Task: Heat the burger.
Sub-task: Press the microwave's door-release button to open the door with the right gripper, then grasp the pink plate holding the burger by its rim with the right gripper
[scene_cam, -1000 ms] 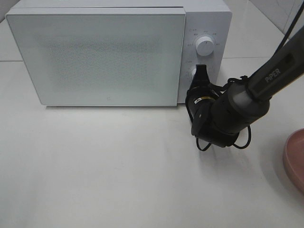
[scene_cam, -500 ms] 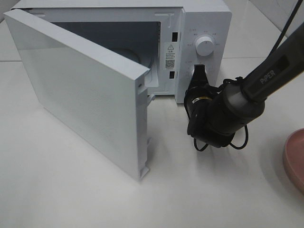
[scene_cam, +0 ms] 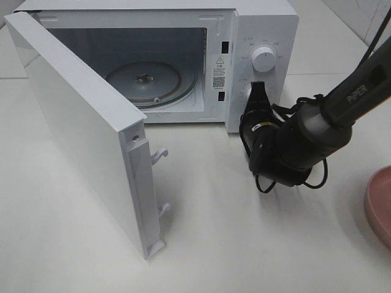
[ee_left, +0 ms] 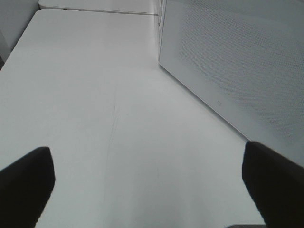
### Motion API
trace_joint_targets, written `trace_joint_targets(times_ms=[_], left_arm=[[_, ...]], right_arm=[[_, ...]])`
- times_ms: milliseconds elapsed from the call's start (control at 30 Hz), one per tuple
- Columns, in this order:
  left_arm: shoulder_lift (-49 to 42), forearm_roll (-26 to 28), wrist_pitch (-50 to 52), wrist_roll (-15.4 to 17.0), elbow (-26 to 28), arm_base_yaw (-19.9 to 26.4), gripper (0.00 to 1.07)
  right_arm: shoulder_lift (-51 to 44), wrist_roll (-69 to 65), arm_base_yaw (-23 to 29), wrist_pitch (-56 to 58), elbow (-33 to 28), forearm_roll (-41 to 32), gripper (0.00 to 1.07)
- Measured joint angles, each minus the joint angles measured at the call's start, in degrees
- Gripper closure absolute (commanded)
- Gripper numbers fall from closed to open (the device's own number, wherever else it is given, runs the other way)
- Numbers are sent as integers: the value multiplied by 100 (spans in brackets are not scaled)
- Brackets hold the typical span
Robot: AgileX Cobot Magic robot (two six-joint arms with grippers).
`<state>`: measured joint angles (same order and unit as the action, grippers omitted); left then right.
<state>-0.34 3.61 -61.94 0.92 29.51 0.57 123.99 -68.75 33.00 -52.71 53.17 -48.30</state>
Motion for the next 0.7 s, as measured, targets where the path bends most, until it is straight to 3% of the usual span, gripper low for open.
trace_joint_targets(times_ms=[333,700], left_arm=[[0,0,0,0,0,0,7],[0,0,0,0,0,0,7]], right_arm=[[-521,241,-52,728,-292,138,107],[-1209,1633,-52,1604,-768,-338,107]])
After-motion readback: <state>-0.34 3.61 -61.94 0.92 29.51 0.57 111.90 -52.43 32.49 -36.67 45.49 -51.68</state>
